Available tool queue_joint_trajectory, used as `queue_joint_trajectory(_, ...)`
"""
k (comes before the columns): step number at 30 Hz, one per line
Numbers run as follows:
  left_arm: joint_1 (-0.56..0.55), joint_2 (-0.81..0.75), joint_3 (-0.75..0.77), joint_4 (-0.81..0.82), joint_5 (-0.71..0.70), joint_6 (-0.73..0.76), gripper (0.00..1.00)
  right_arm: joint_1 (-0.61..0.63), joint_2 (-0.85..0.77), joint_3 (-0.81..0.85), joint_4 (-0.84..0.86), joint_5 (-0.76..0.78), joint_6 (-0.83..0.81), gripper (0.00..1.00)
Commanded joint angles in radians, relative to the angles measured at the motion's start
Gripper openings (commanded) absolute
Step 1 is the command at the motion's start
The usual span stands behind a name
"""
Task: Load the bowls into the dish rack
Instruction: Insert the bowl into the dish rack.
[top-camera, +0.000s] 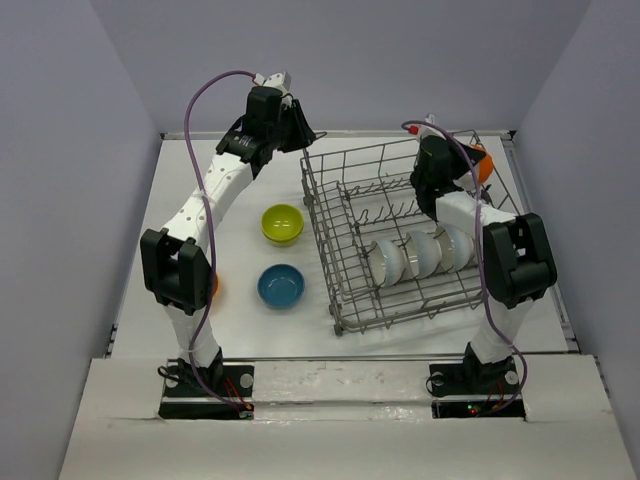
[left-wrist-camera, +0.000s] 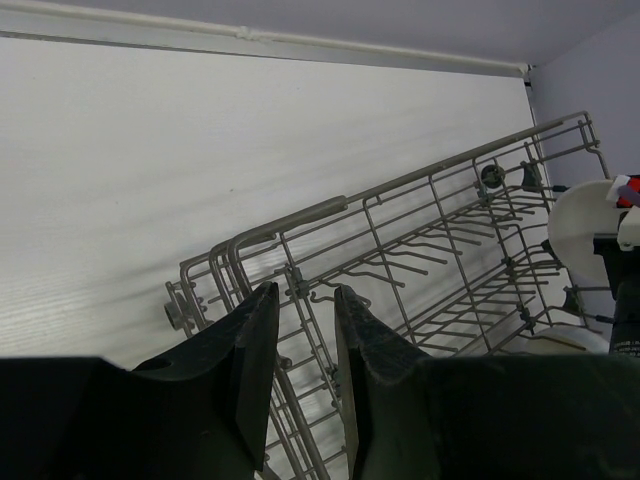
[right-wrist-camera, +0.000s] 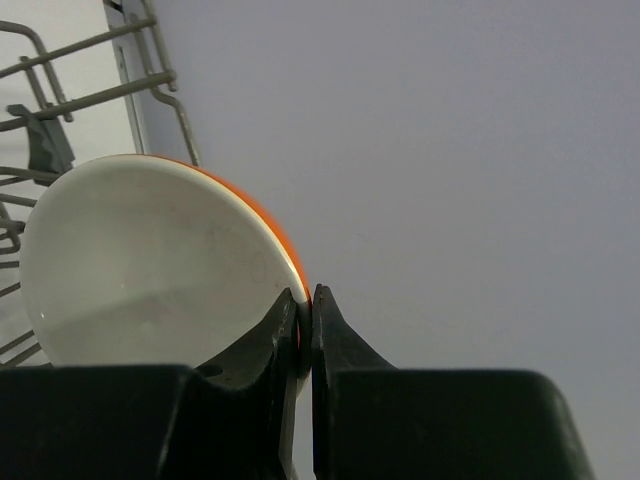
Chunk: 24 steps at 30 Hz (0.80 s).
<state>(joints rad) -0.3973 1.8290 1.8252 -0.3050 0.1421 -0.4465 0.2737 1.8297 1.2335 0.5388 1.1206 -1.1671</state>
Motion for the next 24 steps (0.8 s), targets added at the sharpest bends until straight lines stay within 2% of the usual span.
queue_joint_trajectory(1,0.000,-0.063,0.000,0.037,0.021,0.003,0.38,0.028,0.013,0.006,0.081,0.013,-0.020,0.01)
queue_joint_trajectory(12,0.000,-0.065,0.000,0.038,0.028,0.002,0.38,0.018,0.017,0.038,0.154,0.042,-0.100,0.01)
queue_joint_trajectory(24,0.000,-0.066,0.000,0.040,0.030,0.003,0.38,-0.013,-0.041,0.017,0.144,0.053,-0.075,0.01)
